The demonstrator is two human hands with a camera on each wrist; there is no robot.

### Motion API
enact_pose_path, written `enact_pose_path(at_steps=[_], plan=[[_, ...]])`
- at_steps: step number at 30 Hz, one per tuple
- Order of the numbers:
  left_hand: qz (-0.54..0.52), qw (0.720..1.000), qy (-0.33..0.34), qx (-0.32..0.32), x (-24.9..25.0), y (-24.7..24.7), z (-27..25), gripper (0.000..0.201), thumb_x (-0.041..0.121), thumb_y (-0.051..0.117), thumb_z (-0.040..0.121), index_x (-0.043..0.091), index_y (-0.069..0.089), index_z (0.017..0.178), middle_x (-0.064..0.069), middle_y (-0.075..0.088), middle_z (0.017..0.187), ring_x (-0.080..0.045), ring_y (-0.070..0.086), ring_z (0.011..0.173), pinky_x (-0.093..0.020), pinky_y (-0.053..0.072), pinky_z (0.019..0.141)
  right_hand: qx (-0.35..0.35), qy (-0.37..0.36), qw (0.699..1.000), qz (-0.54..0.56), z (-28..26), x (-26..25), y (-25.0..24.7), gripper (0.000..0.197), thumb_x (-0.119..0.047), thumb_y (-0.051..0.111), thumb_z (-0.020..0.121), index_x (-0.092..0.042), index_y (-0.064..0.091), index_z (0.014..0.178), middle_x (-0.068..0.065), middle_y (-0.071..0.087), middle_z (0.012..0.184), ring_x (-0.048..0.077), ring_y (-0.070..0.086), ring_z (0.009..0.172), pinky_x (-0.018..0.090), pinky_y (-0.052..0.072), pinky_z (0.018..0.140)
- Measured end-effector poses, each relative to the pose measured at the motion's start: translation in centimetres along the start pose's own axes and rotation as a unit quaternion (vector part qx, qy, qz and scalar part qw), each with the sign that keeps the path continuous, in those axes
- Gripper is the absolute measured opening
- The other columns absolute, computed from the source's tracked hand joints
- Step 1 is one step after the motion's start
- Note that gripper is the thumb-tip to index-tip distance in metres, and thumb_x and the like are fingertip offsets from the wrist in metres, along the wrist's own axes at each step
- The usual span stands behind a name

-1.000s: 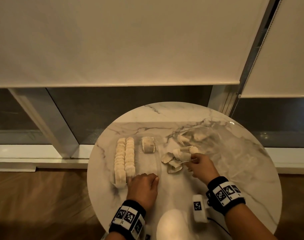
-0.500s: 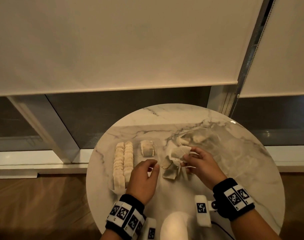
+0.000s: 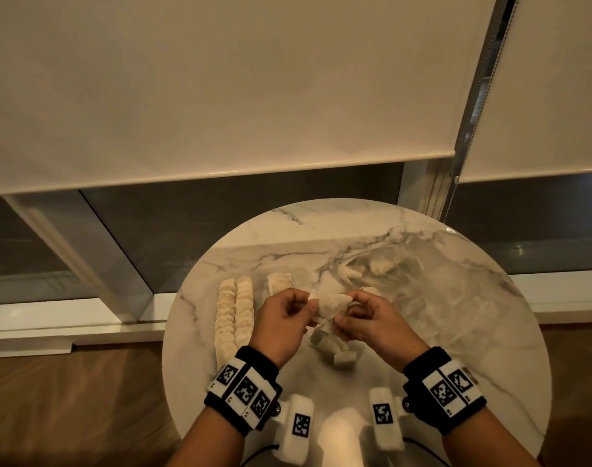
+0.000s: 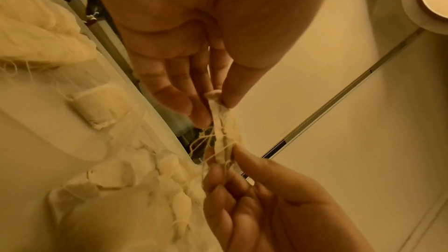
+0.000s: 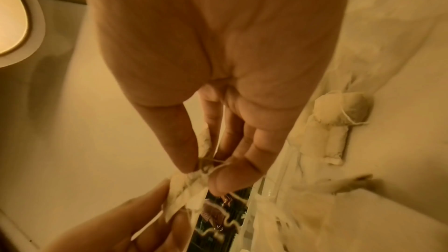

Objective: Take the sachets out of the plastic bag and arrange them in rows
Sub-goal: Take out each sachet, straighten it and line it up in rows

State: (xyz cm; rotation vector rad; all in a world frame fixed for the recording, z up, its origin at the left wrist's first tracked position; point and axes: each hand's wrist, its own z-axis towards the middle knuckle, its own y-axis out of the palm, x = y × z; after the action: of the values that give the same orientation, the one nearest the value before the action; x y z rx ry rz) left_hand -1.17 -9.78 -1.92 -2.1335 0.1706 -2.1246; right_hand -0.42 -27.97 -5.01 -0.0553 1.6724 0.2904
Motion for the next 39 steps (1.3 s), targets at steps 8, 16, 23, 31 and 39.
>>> enact_pose_path(at_steps=[8, 16, 23, 31, 39], plan=[[0.097, 0.994, 0.036, 0.021, 0.2, -3.0, 2.1, 0.008, 0.010, 0.068, 0.092, 0.016, 0.068, 0.086, 0.000, 0.071, 0.073, -0.008, 0.066, 0.061, -0.015, 0.047, 0.056, 0.061, 0.018, 0.995, -0.080, 0.3, 0.6, -1.7, 0.023, 0.001, 0.073, 0.087, -0.005, 0.068, 0.108, 0.023, 0.073, 0.084, 0.026, 0.068, 0.074, 0.031, 0.058, 0.070], [0.231, 0.972, 0.025, 0.027, 0.5, -5.5, 5.0, 0.003, 0.019, 0.071, 0.091, 0.016, 0.071, 0.093, -0.001, 0.074, 0.077, -0.011, 0.069, 0.063, -0.022, 0.055, 0.063, 0.085, 0.023, 0.989, -0.121, 1.0, 2.0, -2.5, 0.015, -0.004, 0.073, 0.087, -0.011, 0.069, 0.100, 0.011, 0.071, 0.075, 0.021, 0.065, 0.069, 0.029, 0.055, 0.065], [0.426, 0.900, -0.065, -0.067, -1.4, -5.6, 8.0, 0.003, 0.025, 0.069, 0.092, 0.022, 0.070, 0.093, -0.001, 0.071, 0.088, -0.016, 0.067, 0.074, -0.027, 0.055, 0.068, 0.060, 0.043, 0.970, -0.233, 1.5, 3.6, -2.8, 0.015, -0.023, 0.076, 0.087, -0.029, 0.070, 0.099, 0.003, 0.073, 0.090, 0.005, 0.065, 0.065, 0.021, 0.048, 0.060], [0.512, 0.846, -0.087, -0.117, -2.3, -4.3, 11.7, 0.018, 0.009, 0.066, 0.089, 0.020, 0.076, 0.099, -0.006, 0.072, 0.107, -0.024, 0.068, 0.098, -0.032, 0.057, 0.086, 0.052, 0.051, 0.966, -0.247, 1.5, 3.7, -2.9, 0.013, -0.027, 0.075, 0.088, -0.030, 0.069, 0.099, 0.002, 0.072, 0.091, 0.006, 0.066, 0.068, 0.020, 0.048, 0.060], [0.554, 0.822, -0.083, -0.100, -3.1, -4.7, 14.1, 0.025, 0.006, 0.063, 0.087, 0.023, 0.077, 0.100, -0.006, 0.072, 0.110, -0.026, 0.067, 0.099, -0.032, 0.056, 0.088, -0.005, 0.092, 0.946, -0.311, 1.3, 4.0, -2.6, 0.017, -0.026, 0.071, 0.089, -0.031, 0.068, 0.104, -0.007, 0.074, 0.090, 0.003, 0.068, 0.080, 0.017, 0.049, 0.073]])
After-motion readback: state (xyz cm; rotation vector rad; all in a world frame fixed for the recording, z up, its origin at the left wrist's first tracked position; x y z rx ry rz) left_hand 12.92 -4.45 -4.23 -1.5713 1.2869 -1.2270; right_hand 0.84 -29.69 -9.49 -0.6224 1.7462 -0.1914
